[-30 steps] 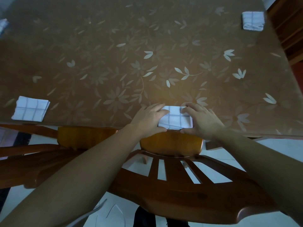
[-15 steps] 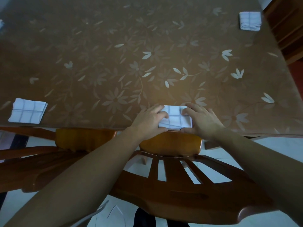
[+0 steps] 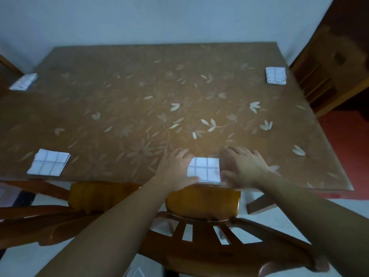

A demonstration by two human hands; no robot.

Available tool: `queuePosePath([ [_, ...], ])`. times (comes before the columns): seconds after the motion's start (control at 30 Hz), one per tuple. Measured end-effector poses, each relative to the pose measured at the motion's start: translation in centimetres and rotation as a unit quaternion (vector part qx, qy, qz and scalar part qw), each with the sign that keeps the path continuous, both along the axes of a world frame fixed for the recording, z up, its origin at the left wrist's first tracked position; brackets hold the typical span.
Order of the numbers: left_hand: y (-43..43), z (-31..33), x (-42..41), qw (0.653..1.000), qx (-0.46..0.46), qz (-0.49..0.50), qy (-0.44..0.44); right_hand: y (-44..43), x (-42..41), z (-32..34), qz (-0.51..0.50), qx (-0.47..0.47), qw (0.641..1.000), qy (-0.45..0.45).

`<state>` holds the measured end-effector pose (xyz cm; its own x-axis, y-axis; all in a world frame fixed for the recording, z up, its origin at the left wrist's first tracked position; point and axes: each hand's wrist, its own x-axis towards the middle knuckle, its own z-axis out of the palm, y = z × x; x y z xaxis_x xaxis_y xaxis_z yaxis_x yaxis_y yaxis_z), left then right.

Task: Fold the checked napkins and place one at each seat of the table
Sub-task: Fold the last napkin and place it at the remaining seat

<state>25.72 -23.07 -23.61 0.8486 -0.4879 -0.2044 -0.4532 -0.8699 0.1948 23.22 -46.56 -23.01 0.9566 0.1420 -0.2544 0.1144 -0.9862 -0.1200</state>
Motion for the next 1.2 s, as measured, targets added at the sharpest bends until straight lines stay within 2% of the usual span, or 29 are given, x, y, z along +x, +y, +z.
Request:
queuePosePath([
  [0.27,-2.3,8.5,-3.1,0.996,0.071,-0.03,-0.046,-3.4,-4.9,8.2,-0.058,-0.023,0.998,-0.025],
  [0.4,-5.2,11.4,-5.3,0.994,0.056,-0.067,-0.065,-6.0,-10.2,11.3,-0.119,-0.032,0.991,-0.045],
  [0.7,-12.7,13.6,-12.9,0.994,0.006,-0.098,-0.054,-12.5,-20.1,13.7,-0.217,-0.039,0.974,-0.058],
  [0.93,-22.5,15.6,-17.1,0.995,-0.009,-0.075,-0.067,-22.0,-23.8,15.4,-0.2,-0.021,0.975,-0.098],
  [1.2,-34.9,15.8,-19.6,0.998,-0.004,-0.02,-0.055,-33.8,-25.0,15.0,-0.145,-0.017,0.985,-0.089],
])
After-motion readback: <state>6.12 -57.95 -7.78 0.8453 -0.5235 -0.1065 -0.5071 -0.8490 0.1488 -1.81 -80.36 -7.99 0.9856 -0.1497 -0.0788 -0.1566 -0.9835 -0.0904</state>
